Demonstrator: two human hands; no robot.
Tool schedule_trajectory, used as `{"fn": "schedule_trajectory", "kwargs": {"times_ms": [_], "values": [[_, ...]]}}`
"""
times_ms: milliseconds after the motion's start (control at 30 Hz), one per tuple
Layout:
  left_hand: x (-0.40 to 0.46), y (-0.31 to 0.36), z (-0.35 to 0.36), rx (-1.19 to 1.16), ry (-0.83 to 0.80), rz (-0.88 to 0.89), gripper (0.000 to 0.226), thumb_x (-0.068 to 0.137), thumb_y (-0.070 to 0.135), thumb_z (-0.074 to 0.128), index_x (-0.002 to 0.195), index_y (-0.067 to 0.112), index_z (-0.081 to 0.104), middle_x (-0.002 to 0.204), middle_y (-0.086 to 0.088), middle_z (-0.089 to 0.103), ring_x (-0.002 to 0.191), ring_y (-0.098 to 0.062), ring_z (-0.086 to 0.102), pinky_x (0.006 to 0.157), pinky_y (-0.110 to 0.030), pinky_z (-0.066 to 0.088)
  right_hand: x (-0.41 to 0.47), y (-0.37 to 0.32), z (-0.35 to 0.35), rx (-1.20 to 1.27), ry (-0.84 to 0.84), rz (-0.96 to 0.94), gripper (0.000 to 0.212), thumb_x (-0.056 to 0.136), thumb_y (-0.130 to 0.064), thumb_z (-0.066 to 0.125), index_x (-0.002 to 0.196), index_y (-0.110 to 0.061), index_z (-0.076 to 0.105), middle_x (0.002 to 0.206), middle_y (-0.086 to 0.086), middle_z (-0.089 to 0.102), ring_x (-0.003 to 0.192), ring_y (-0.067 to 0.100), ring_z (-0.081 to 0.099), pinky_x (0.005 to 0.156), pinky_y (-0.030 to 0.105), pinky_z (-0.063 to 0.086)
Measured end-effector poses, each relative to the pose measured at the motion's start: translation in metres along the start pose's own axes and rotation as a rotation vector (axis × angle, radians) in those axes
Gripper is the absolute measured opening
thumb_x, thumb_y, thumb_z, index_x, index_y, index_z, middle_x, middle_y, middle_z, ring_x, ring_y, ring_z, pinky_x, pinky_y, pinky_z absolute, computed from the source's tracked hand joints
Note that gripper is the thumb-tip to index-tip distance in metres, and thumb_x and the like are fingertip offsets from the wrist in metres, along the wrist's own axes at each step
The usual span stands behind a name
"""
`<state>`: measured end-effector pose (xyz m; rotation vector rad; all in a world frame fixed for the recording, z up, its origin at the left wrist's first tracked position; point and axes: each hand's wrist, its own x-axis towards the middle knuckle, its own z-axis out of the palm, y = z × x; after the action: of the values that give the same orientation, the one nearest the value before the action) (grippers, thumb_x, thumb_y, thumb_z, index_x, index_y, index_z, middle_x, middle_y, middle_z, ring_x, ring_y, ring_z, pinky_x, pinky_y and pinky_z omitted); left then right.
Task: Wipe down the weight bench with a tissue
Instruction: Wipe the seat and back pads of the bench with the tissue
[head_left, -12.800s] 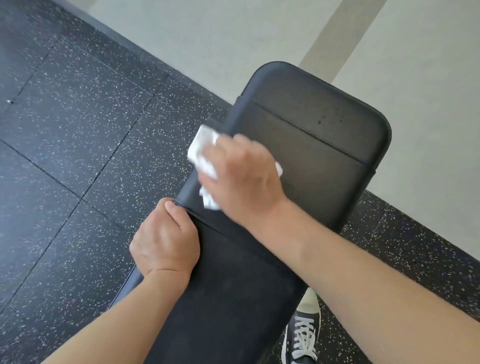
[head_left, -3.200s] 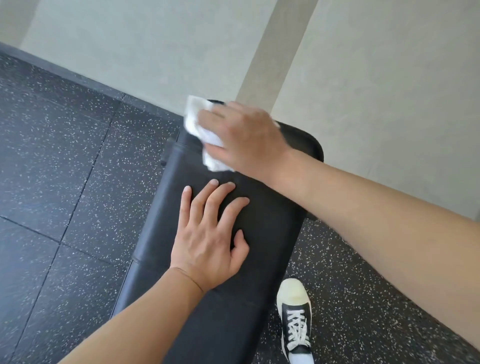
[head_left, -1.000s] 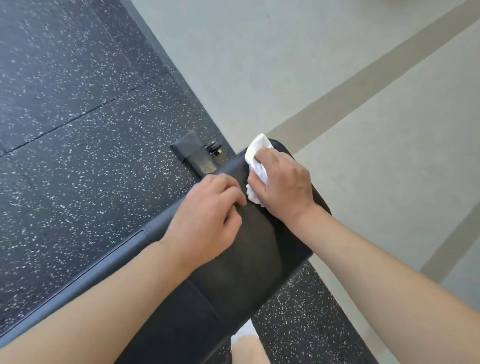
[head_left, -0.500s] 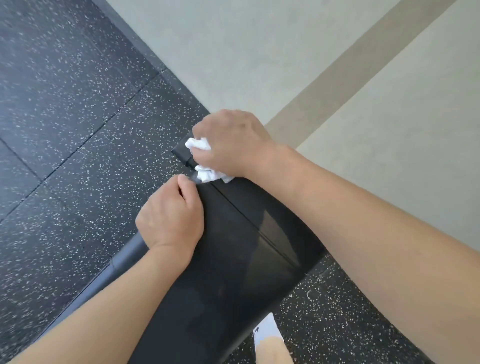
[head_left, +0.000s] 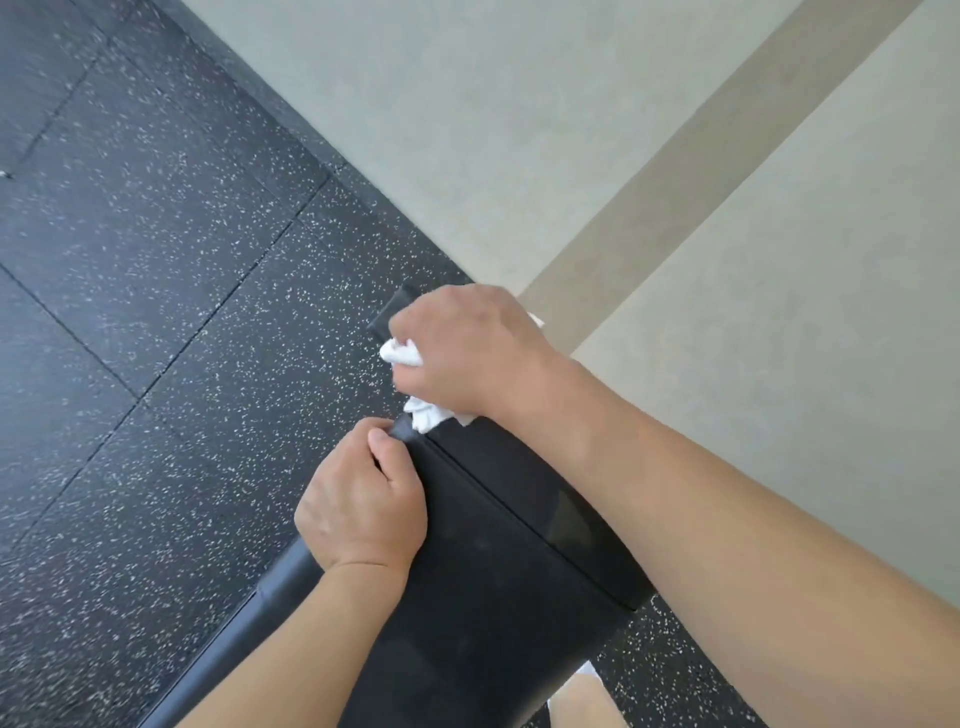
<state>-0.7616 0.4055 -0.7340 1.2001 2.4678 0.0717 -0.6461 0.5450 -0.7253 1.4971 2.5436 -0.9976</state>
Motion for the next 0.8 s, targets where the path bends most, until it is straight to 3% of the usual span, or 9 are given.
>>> {"fn": "schedule_trajectory", "kwargs": {"times_ms": [133,200,333,433,567,667,800], "values": [[-0.001,0.001,-0.001,0.01,-0.024,-0.02,0.034,0.092,0.042,0.016,0.072,0.027,0.038,0.057,0.008,0.042,0.058,-0.028,0.038,0.057,-0.036,0.022,0.049,-0.02,0.009,-0.111,-0.493,0.013,0.016,0.081,-0.026,0.066,0.069,-0.02,0.058,0.049,-0.01,0.058,0.053,0.012,0.054,0.046,0.022,0.033],[-0.001,0.001,-0.001,0.012,-0.028,-0.016,0.033,0.092,0.042,0.017,0.074,0.028,0.041,0.058,0.01,0.039,0.059,-0.026,0.036,0.056,-0.036,0.021,0.05,-0.012,0.005,-0.012,-0.585,-0.004,0.021,0.085,-0.03,0.064,0.07,-0.017,0.06,0.055,-0.006,0.06,0.054,0.014,0.052,0.045,0.021,0.033],[0.0,0.001,-0.001,0.012,-0.04,-0.027,0.051,0.09,0.044,0.014,0.095,0.033,0.064,0.068,0.012,0.048,0.069,-0.025,0.043,0.065,-0.036,0.029,0.021,0.027,-0.013,0.255,-0.333,-0.003,0.039,0.088,-0.046,0.064,0.068,-0.014,0.056,0.061,-0.001,0.059,0.062,0.019,0.052,0.053,0.031,0.037],[-0.001,0.001,-0.002,-0.004,-0.047,-0.039,0.052,0.09,0.044,0.015,0.099,0.035,0.066,0.071,0.012,0.049,0.07,-0.024,0.043,0.065,-0.036,0.03,-0.027,0.05,-0.015,0.509,-0.078,0.115,0.038,0.094,-0.048,0.065,0.069,-0.024,0.049,0.063,-0.009,0.053,0.063,0.01,0.049,0.057,0.026,0.035],[0.0,0.002,-0.003,-0.026,-0.039,-0.036,0.05,0.091,0.043,0.017,0.099,0.034,0.066,0.071,0.013,0.049,0.069,-0.022,0.043,0.065,-0.035,0.03,-0.07,0.055,0.002,0.632,0.168,0.219,0.036,0.099,-0.042,0.063,0.075,-0.022,0.045,0.068,-0.005,0.048,0.064,0.016,0.049,0.06,0.037,0.042],[0.001,0.001,-0.002,-0.018,-0.034,-0.03,0.049,0.092,0.042,0.018,0.098,0.034,0.066,0.07,0.013,0.047,0.068,-0.024,0.042,0.064,-0.035,0.029,-0.053,0.05,0.005,0.534,0.186,0.254,0.037,0.096,-0.044,0.063,0.073,-0.021,0.042,0.064,-0.005,0.049,0.063,0.015,0.048,0.057,0.032,0.038],[0.0,0.003,-0.003,-0.014,-0.025,-0.021,0.05,0.091,0.042,0.018,0.1,0.033,0.067,0.065,0.014,0.042,0.069,-0.025,0.042,0.066,-0.036,0.028,-0.005,0.041,0.001,0.359,-0.042,0.203,0.039,0.089,-0.046,0.063,0.068,-0.017,0.048,0.062,-0.003,0.05,0.063,0.013,0.049,0.054,0.03,0.032]]}}
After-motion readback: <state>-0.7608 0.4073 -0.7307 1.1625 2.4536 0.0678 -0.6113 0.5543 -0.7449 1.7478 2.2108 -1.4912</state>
